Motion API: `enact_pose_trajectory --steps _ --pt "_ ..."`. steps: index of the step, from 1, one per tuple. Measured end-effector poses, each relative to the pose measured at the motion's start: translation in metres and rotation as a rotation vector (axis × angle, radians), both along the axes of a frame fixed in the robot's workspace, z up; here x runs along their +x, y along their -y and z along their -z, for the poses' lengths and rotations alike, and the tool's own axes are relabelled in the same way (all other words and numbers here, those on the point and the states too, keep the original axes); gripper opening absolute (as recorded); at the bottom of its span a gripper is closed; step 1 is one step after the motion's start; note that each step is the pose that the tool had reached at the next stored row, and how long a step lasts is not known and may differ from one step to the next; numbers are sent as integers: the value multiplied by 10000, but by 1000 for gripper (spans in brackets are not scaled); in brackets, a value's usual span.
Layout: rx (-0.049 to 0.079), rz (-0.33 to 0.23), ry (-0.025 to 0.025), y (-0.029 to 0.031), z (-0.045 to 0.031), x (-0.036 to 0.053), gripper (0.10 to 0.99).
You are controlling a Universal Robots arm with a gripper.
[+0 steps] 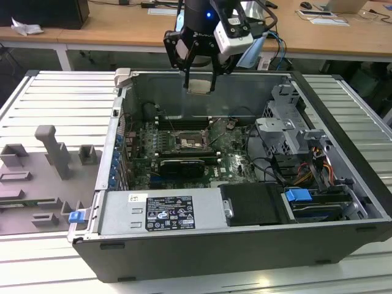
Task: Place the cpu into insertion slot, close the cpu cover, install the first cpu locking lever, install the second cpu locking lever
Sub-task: 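Place the cpu into insertion slot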
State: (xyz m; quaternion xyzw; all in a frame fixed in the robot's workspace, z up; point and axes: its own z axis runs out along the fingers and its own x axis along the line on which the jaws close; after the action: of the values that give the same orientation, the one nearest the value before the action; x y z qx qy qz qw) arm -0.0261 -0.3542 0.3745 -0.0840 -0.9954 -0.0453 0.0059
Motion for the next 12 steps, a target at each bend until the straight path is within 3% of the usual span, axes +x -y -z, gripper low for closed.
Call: enact_pose_trajectory --steps 12 --pt "-22 695 1 0 1 0 537"
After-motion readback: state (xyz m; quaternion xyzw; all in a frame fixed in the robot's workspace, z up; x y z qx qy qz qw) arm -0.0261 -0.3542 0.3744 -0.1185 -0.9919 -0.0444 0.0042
